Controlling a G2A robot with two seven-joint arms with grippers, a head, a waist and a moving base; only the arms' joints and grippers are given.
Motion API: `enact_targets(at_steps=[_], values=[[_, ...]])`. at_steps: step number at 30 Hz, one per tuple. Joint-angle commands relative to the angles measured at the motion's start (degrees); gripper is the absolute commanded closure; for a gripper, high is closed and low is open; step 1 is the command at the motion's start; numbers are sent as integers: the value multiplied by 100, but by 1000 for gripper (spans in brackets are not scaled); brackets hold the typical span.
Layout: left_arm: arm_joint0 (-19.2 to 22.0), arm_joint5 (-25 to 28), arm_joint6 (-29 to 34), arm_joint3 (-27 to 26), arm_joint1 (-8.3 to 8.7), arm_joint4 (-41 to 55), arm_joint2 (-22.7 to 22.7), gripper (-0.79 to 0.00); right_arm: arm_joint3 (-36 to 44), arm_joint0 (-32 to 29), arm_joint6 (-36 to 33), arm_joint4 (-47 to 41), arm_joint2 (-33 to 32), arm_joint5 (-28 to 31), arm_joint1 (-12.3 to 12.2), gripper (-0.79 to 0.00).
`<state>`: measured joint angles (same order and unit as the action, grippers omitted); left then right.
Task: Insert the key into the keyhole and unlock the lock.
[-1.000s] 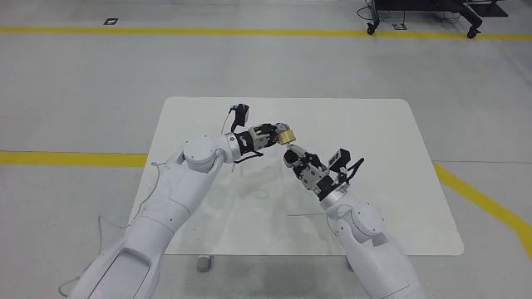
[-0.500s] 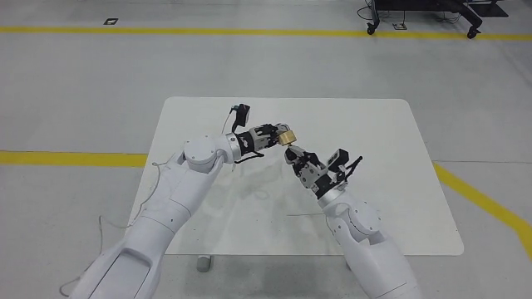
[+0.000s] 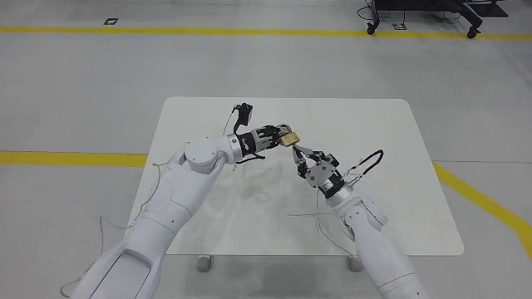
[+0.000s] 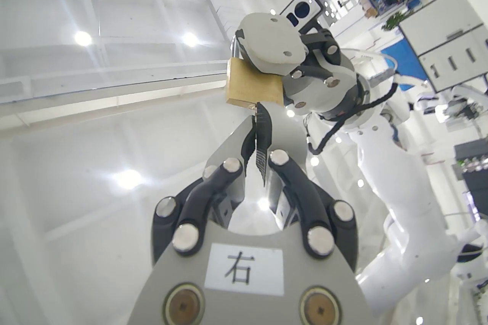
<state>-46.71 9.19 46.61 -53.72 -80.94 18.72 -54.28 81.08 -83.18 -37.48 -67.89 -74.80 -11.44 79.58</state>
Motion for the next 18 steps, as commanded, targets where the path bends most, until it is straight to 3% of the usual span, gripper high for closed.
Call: enact_targets(at_steps=[1,4,7,8,9,10,11,18], values=[[-19,50,-27,-20,1,-37,-5,0,-240,136,-216,-370,-21,-461,-4,0],[-35,98,-51,-42,3,-74,-15,0,-495,283,-440,-625,-30,-770,-6,0],[-59,123,-108,-60,6,-71,-48,0,-555,356,-446,-331,-14,-574,-22,0],[-66,120,-117,-66,7,-65,-59,0,-500,341,-453,-144,11,-436,-29,-286],[-72,109,-144,-66,7,-44,-78,0,-426,323,-430,82,18,-254,-40,-360],[-79,86,-178,-63,6,-23,-93,0,-334,285,-369,326,13,-28,-52,-680],[-81,62,-193,-67,5,-13,-98,0,-216,218,-283,564,13,205,-62,-779],[-68,-169,-304,-35,-13,-13,-99,0,770,-392,174,1929,-302,1197,-184,-785]])
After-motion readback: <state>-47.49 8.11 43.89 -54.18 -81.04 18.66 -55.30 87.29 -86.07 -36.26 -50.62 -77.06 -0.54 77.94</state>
